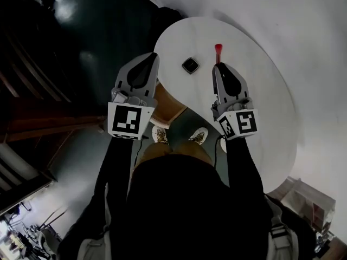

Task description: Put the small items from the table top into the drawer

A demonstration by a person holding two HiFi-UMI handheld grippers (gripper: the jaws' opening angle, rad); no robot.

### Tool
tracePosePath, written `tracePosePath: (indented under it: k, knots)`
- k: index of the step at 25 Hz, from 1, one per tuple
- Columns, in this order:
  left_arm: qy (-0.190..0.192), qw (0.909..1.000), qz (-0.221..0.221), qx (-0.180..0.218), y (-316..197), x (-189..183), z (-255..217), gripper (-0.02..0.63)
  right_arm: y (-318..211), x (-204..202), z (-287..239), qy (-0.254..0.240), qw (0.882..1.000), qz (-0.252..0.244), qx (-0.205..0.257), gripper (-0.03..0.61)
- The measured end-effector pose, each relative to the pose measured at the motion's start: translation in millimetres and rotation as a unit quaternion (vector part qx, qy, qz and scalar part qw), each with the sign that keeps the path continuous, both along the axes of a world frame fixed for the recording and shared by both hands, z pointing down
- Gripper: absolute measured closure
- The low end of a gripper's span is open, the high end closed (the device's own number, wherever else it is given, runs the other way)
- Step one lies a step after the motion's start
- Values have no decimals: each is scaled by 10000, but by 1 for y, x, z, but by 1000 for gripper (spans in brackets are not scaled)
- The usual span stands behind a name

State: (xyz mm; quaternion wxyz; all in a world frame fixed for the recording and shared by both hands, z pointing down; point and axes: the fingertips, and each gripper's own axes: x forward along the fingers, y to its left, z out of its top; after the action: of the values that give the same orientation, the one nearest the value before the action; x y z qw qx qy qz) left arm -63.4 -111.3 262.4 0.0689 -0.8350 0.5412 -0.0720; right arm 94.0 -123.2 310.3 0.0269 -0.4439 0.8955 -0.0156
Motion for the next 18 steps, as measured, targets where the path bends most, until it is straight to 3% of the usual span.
tracePosePath:
  k: [3,8,13,18]
  knots:
    - [-34,10000,20,-72,2,-19,9,600,5,-27,23,257,9994,-177,-169,515]
    - [69,9997,138,-194,6,-41,22,600,24,-88,93,828,9901,-698,-892,515]
    - [66,9991,256,-338,6,-56,43,600,53,-135,193,1354,9658,-1225,-1842,515]
    - [205,9983,253,-474,10,-73,59,600,75,-155,260,1755,9394,-1499,-2533,515]
